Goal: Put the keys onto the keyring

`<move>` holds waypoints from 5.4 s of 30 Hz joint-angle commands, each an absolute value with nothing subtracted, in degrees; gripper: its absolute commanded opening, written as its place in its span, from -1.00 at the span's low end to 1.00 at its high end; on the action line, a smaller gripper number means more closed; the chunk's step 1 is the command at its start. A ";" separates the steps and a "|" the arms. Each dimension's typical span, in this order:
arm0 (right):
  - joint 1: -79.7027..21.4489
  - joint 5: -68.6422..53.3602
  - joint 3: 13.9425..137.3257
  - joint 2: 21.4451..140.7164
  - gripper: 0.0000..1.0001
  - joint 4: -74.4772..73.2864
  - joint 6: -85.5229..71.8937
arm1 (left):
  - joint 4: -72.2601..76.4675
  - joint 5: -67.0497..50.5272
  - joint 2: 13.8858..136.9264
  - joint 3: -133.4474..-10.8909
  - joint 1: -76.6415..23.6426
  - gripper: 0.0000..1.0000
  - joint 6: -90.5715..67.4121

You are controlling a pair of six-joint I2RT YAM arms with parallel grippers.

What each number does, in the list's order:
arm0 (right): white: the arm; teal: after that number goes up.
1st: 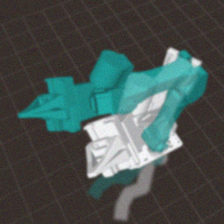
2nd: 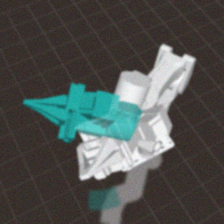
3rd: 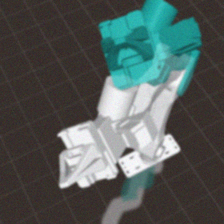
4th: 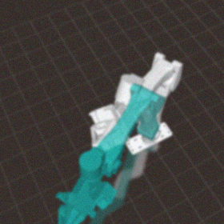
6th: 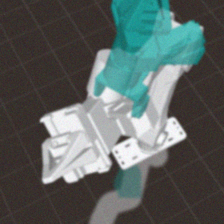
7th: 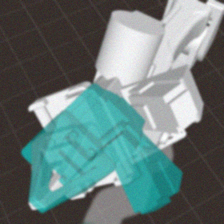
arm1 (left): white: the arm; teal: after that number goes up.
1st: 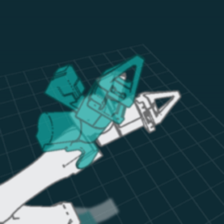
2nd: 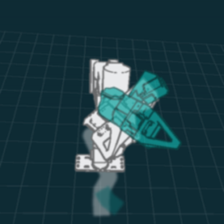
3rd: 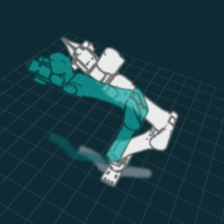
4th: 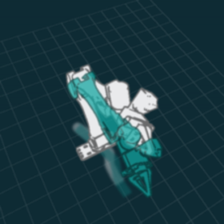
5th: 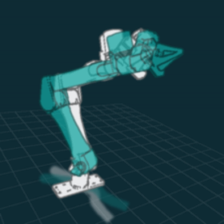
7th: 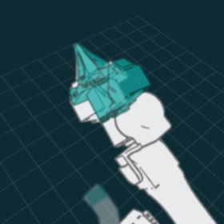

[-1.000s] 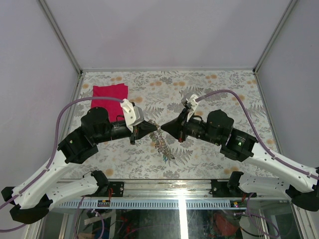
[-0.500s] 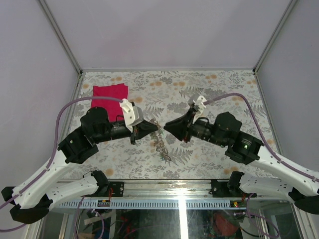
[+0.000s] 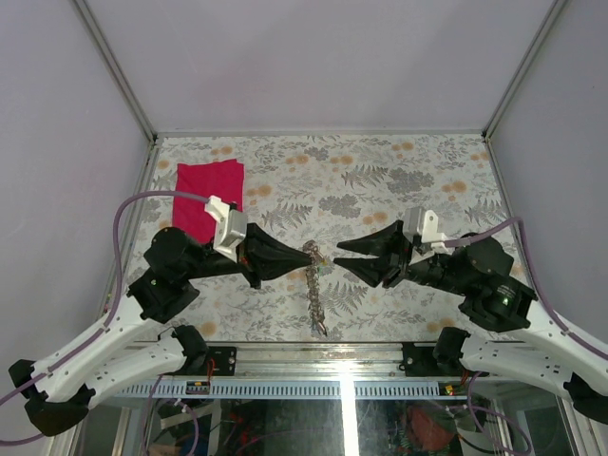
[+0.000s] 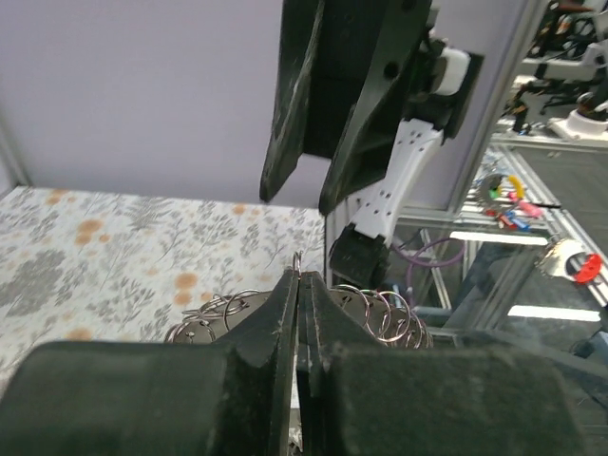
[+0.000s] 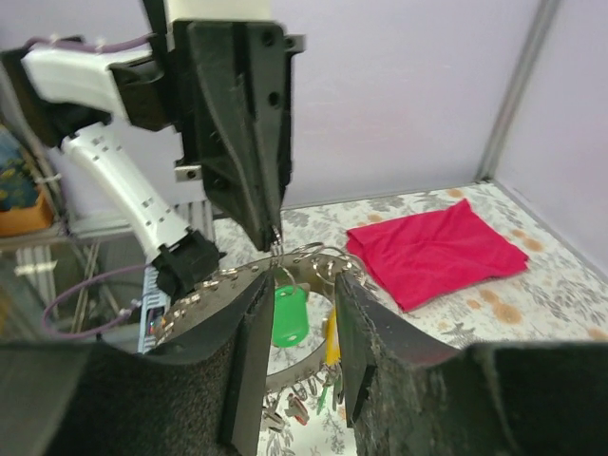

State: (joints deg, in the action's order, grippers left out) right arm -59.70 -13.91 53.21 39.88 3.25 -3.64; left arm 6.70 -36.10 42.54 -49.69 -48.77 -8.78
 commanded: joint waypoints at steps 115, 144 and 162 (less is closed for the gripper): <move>-60.80 -18.87 114.23 77.78 -1.00 -64.97 13.18 | 0.87 -41.14 50.84 -57.69 -49.01 -0.34 -2.37; -61.18 -14.60 84.05 55.64 -0.38 -28.04 2.74 | 15.78 -39.09 45.58 -53.01 -49.01 -1.00 -11.18; -61.22 -14.50 57.57 43.61 -0.11 6.74 -19.81 | 18.37 -40.61 45.01 -53.79 -48.98 -1.00 -12.52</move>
